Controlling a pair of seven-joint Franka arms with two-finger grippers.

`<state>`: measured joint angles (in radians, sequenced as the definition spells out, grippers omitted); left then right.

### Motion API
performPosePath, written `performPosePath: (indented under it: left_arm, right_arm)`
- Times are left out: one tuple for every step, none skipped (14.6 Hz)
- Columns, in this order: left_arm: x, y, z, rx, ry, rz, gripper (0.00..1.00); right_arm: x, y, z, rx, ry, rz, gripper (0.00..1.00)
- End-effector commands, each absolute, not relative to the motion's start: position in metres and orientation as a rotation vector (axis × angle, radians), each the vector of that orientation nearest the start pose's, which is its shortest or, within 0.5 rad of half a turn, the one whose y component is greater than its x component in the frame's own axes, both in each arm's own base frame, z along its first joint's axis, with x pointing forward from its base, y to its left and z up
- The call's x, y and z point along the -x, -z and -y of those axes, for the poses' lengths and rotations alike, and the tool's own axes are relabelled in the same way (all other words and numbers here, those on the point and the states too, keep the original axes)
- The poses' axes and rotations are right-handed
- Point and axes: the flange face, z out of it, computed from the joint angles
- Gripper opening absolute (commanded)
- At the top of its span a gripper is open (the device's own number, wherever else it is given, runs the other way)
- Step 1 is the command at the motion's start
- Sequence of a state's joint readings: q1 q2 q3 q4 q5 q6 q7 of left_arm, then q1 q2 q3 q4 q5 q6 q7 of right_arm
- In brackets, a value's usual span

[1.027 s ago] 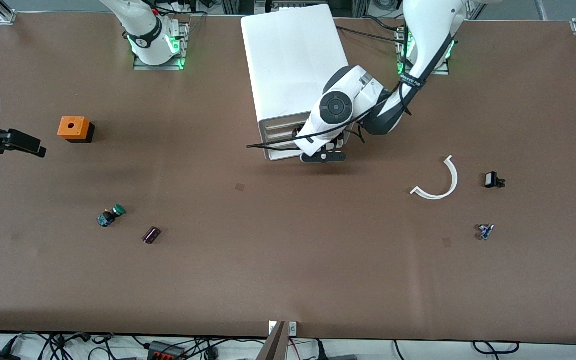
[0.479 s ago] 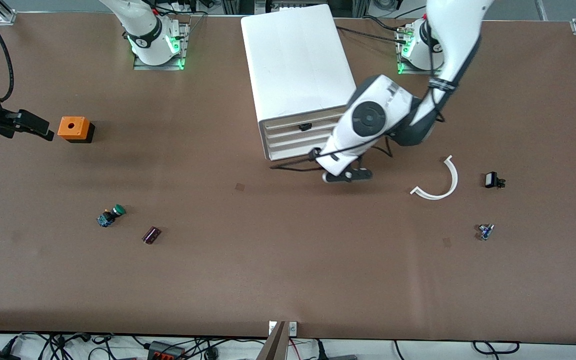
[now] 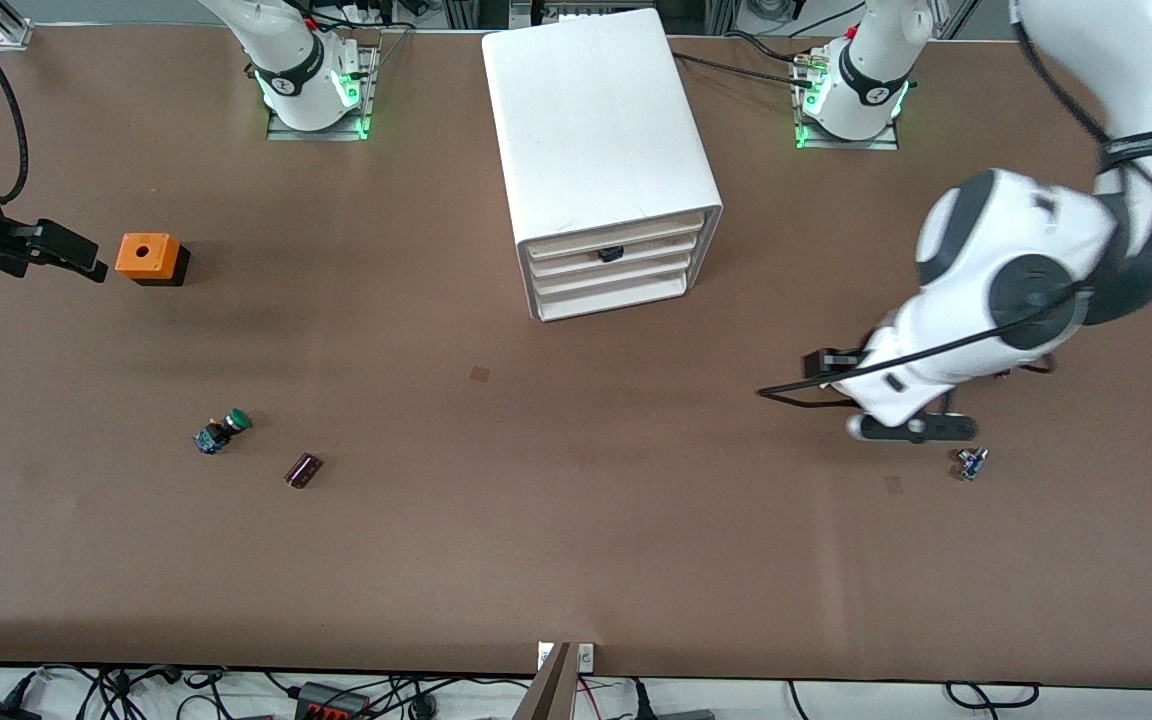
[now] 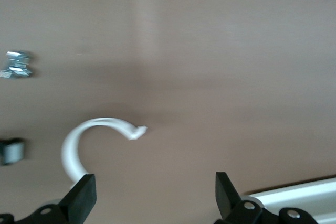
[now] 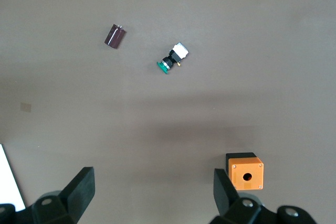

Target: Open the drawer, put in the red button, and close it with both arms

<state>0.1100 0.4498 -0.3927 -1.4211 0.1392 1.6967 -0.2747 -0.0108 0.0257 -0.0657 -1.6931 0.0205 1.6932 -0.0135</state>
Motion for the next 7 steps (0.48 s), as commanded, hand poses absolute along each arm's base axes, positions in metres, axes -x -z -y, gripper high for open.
performPosePath:
  left_arm:
    - [-0.659, -0.491, 0.103, 3.105, -0.161, -0.162, 1.00]
    - [-0.658, -0.501, 0.093, 3.111, -0.144, -0.185, 1.00]
    - [-0.654, -0.519, 0.073, 3.104, -0.109, -0.179, 1.00]
    - [-0.648, -0.538, 0.058, 3.083, -0.069, -0.202, 1.00]
    - [-0.635, -0.554, 0.056, 3.079, -0.056, -0.268, 1.00]
    - [-0.620, -0.563, 0.045, 3.080, -0.068, -0.273, 1.00]
    - [-0.608, -0.555, 0.030, 3.103, -0.105, -0.231, 1.00]
  right_arm:
    - [-0.561, -0.570, 0.041, 3.136, -0.016, -0.076, 1.00]
    - [-0.560, -0.570, 0.041, 3.142, -0.019, -0.070, 1.00]
    - [-0.560, -0.570, 0.040, 3.158, -0.033, -0.064, 1.00]
    - [-0.558, -0.569, 0.042, 3.173, -0.049, -0.064, 1.00]
    - [-0.556, -0.569, 0.043, 3.170, -0.073, -0.074, 1.00]
    - [-0.554, -0.568, 0.046, 3.165, -0.090, -0.080, 1.00]
    - [-0.554, -0.569, 0.047, 3.161, -0.089, -0.083, 1.00]
